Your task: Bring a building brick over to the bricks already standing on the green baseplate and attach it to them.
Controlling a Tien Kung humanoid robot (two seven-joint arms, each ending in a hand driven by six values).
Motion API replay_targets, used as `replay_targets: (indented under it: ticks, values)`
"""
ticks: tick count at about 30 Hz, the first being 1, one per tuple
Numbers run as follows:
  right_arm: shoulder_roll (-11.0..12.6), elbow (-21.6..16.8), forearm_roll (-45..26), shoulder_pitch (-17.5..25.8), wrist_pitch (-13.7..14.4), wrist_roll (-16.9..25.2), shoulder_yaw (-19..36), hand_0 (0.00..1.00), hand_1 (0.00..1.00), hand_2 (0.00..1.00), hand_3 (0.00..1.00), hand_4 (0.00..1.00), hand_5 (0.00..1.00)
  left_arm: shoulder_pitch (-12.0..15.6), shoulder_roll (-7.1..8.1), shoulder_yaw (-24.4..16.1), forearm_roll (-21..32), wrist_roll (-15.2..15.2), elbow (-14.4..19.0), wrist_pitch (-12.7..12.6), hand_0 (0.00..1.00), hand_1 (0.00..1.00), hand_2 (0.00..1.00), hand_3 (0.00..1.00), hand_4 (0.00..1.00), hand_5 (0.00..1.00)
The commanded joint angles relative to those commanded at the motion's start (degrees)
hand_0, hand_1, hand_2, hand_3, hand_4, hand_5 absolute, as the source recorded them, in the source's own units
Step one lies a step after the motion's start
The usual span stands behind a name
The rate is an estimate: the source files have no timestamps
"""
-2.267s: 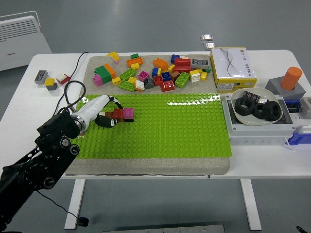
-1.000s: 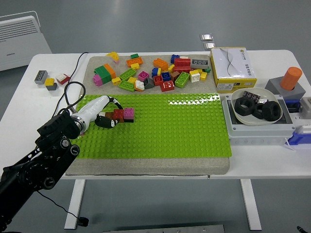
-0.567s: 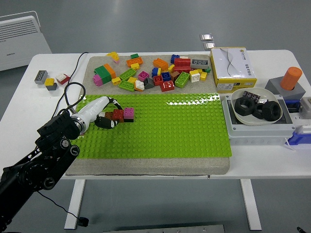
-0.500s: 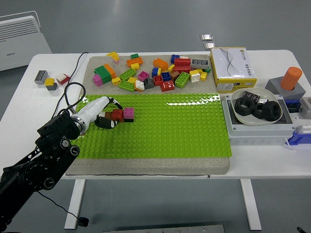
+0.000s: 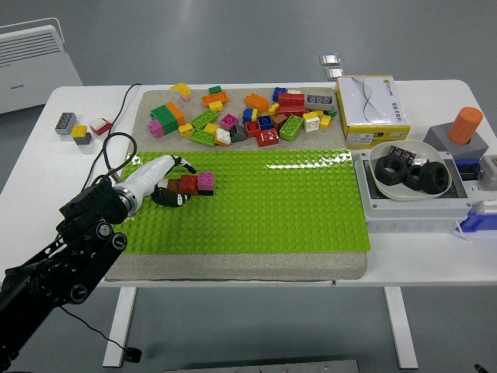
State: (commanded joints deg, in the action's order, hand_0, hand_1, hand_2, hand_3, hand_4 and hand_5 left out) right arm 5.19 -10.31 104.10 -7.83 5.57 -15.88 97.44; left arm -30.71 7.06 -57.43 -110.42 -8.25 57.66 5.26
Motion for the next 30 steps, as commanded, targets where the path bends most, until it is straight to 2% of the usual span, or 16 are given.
replay_targets:
  ticks: [4, 5, 6, 10, 11, 14, 16, 17, 18, 22, 23, 28, 29, 30]
  values:
    - [0.1, 0.0, -0.2, 0.0, 0.1, 0.0, -0.2, 0.521, 0.545, 0.747, 0.834, 0.941, 0.998, 0.2, 0.12, -0.4, -0.5, 0.0, 1.0, -0.1, 0.902, 0.925, 0.929, 0.7, 0.737, 0.012]
    - [0.1, 0.0, -0.3, 0.0, 0.1, 0.0, -0.2, 0.521, 0.547, 0.747, 0.834, 0.94, 0.998, 0.3, 0.15, -0.6, -0.8, -0.1, 1.4, -0.1, 0.9, 0.926, 0.939, 0.751, 0.778, 0.017]
    - [0.1, 0.0, -0.4, 0.0, 0.1, -0.1, -0.2, 0.521, 0.547, 0.747, 0.834, 0.94, 0.998, 0.4, 0.18, -0.8, -1.0, -0.1, 1.8, -0.2, 0.9, 0.926, 0.939, 0.751, 0.778, 0.017]
    - [0.1, 0.0, -0.4, 0.1, 0.2, -0.1, -0.3, 0.521, 0.547, 0.747, 0.834, 0.94, 0.998, 1.4, 0.46, -2.4, -2.6, -0.1, 5.6, -0.7, 0.9, 0.926, 0.939, 0.751, 0.778, 0.017]
    - [0.2, 0.0, -0.2, 0.1, 0.2, -0.1, -0.2, 0.521, 0.546, 0.746, 0.834, 0.94, 0.998, 2.2, 0.73, -3.1, -3.2, -0.2, 7.0, -1.0, 0.906, 0.925, 0.942, 0.796, 0.857, 0.079]
    - [0.2, 0.0, -0.1, 0.2, 0.2, -0.1, 0.0, 0.521, 0.546, 0.746, 0.834, 0.94, 0.998, 5.2, 2.26, -4.8, -4.6, -0.2, 11.1, -1.9, 0.906, 0.925, 0.942, 0.796, 0.857, 0.079]
    - [0.3, 0.0, -0.6, 0.5, 0.2, -0.1, -0.3, 0.521, 0.546, 0.746, 0.834, 0.94, 0.998, 7.9, 3.69, -5.7, -6.4, 0.0, 15.0, -3.6, 0.906, 0.925, 0.942, 0.796, 0.857, 0.079]
    - [0.3, 0.0, -0.7, 0.6, 0.3, -0.1, -0.3, 0.521, 0.543, 0.745, 0.833, 0.94, 0.998, 9.1, 4.15, -5.9, -7.1, 0.1, 16.5, -4.3, 0.917, 0.914, 0.911, 0.672, 0.891, 0.235]
    - [0.3, 0.0, -0.9, 0.7, 0.3, -0.1, -0.4, 0.521, 0.543, 0.745, 0.833, 0.94, 0.998, 10.3, 4.58, -6.0, -7.8, 0.2, 18.1, -5.3, 0.917, 0.914, 0.911, 0.672, 0.891, 0.235]
    - [0.2, 0.0, -1.1, 0.9, 0.4, -0.1, -0.4, 0.521, 0.543, 0.745, 0.833, 0.94, 0.998, 14.7, 4.79, -5.5, -9.8, 1.3, 23.2, -9.2, 0.917, 0.914, 0.911, 0.672, 0.891, 0.235]
    - [0.2, 0.0, -1.0, 0.9, 0.4, -0.1, -0.4, 0.521, 0.543, 0.746, 0.832, 0.94, 0.998, 15.6, 4.41, -5.3, -10.2, 1.5, 24.0, -10.2, 0.923, 0.913, 0.906, 0.654, 0.908, 0.332]
    - [0.0, 0.0, -0.7, 1.0, 0.5, -0.2, -0.2, 0.521, 0.543, 0.746, 0.832, 0.94, 0.998, 16.4, 3.44, -3.8, -11.0, 1.5, 23.8, -12.1, 0.923, 0.913, 0.906, 0.654, 0.908, 0.332]
    - [0.0, 0.0, -0.7, 1.0, 0.5, -0.2, -0.1, 0.521, 0.544, 0.745, 0.833, 0.941, 0.998, 16.4, 3.32, -3.3, -11.2, 1.5, 23.5, -12.5, 0.923, 0.914, 0.914, 0.652, 0.922, 0.374]
    - [0.0, 0.0, -0.7, 1.0, 0.5, -0.3, -0.2, 0.521, 0.544, 0.745, 0.833, 0.941, 0.998, 16.4, 3.22, -2.9, -11.4, 1.5, 23.2, -12.9, 0.923, 0.914, 0.914, 0.652, 0.922, 0.374]
